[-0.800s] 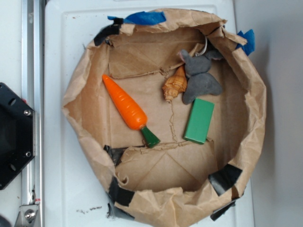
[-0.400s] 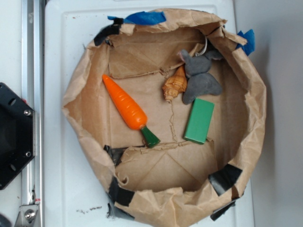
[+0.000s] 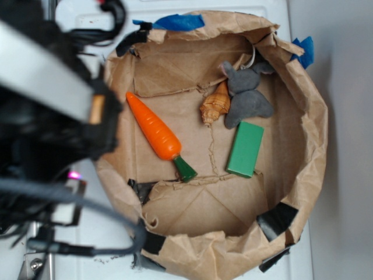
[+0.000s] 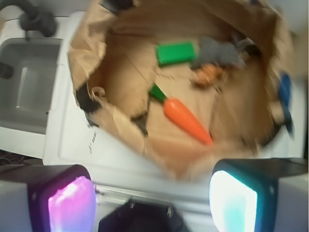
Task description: Grab the carrot.
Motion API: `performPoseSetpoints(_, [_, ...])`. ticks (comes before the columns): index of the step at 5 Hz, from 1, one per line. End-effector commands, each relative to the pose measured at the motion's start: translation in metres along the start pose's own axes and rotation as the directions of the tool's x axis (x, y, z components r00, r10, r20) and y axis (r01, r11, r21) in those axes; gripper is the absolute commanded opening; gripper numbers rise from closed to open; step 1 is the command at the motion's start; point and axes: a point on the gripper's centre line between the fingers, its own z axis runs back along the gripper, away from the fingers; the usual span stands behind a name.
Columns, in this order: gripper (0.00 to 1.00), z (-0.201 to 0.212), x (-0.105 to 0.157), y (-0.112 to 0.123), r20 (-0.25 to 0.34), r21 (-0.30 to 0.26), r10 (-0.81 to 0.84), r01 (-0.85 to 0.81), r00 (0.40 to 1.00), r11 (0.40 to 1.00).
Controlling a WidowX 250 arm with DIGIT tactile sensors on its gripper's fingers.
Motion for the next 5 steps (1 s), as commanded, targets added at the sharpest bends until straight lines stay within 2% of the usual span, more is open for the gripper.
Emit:
performPoseSetpoints(1, [1.00,-0.024,0.030,0.010,0.050,-0.025,-0.278,0.280,0.959,0.960])
performPoseSetpoints(3, [1.00,-0.080,0.041,0.048,0.019,-0.023,-0.275,0.275,0.961,0.961])
performPoseSetpoints(5, [1.00,-0.123,0.040,0.067,0.108,-0.076,-0.325,0.334,0.940,0.940])
